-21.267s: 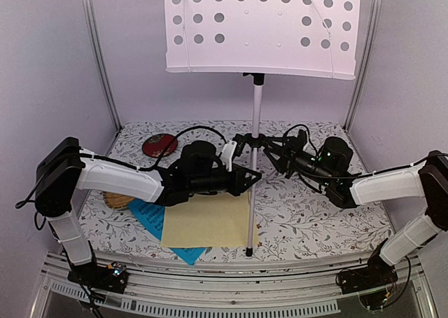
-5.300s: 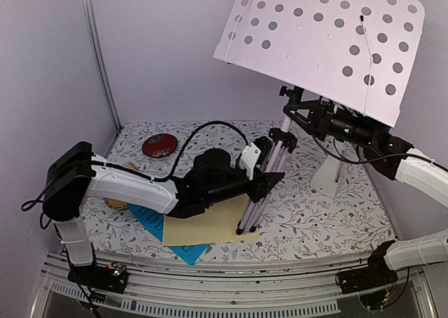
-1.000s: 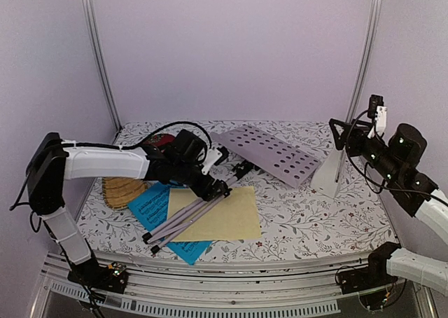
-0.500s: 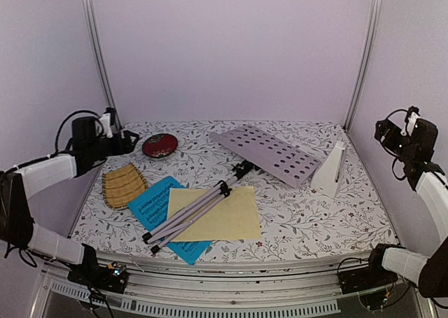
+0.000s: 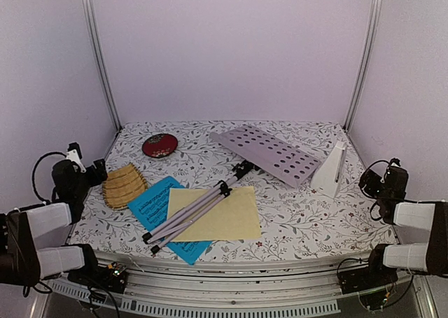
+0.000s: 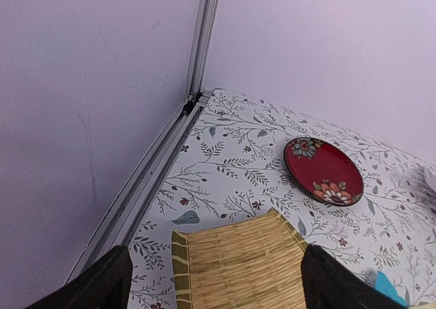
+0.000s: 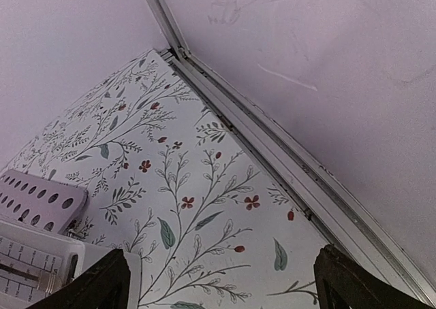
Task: Pack up the instrument practice props
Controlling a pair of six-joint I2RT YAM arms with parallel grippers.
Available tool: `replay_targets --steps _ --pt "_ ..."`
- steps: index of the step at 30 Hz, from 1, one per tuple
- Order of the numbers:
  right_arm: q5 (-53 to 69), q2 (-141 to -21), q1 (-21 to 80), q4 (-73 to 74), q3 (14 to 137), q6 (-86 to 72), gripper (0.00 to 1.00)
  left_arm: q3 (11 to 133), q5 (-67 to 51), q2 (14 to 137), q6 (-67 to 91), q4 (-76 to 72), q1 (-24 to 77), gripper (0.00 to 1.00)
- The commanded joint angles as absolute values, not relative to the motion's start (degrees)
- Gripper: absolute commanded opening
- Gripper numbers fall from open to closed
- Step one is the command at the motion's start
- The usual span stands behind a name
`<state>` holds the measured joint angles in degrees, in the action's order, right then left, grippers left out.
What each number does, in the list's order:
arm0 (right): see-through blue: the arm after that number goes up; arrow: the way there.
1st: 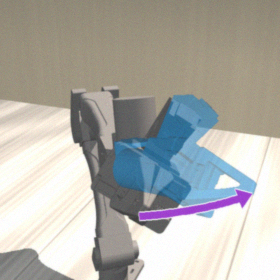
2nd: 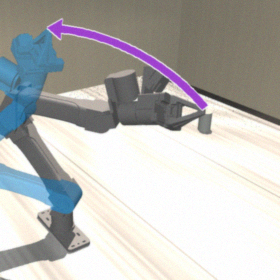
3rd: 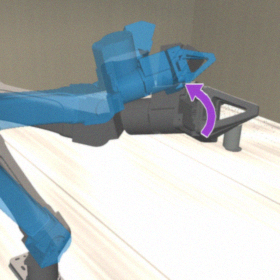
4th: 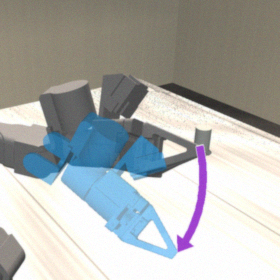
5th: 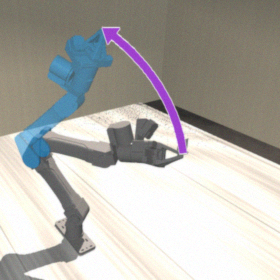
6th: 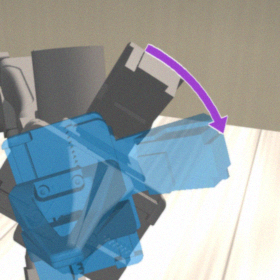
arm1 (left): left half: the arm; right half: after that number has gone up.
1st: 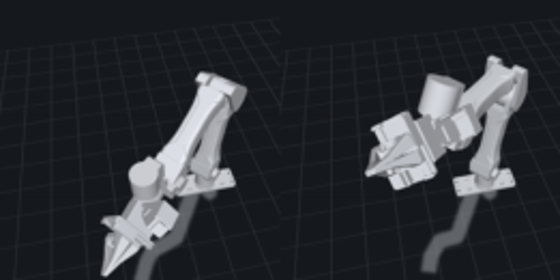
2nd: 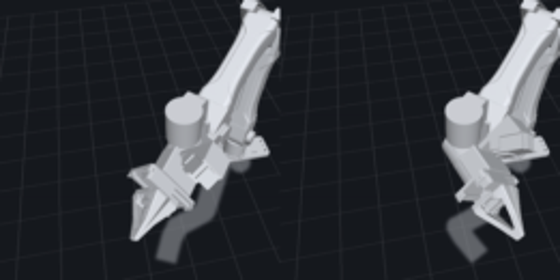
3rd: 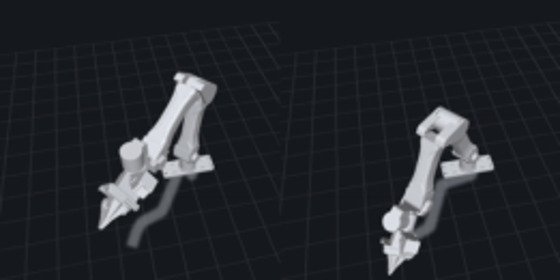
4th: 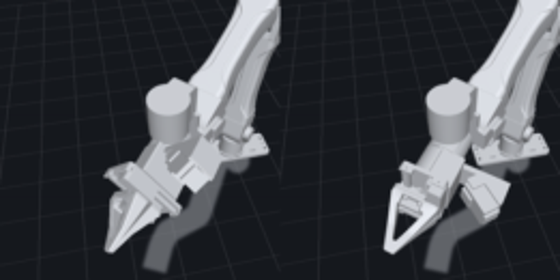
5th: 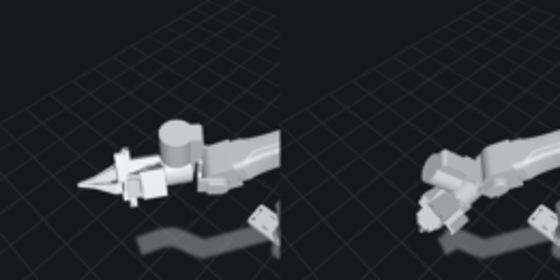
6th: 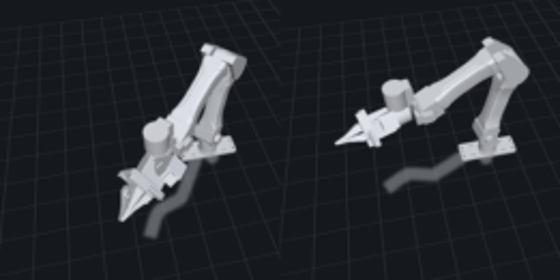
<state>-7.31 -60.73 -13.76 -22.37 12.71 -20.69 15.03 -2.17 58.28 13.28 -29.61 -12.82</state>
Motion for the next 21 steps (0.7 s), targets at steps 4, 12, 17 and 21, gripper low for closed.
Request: replay_targets --steps 4,12,17,21 --pt "6.1 -69.4 -12.1 -42.2 14.0 -14.1 0.96 9.4 -1.0 59.8 8.7 -47.1 -9.7 0.89" --pt "13.4 -71.4 -8.9 -58.2 10.6 -5.2 0.97 10.9 -0.8 65.9 6.3 -49.3 -5.8 0.90" --pt "13.5 -74.8 -7.5 -61.5 11.9 -4.4 0.97 13.5 1.5 69.5 4.6 -47.8 -2.3 0.90" --pt "13.1 -76.7 -6.5 -64.6 12.2 -4.1 0.97 14.7 4.9 71.4 4.0 -47.9 -0.1 0.91"
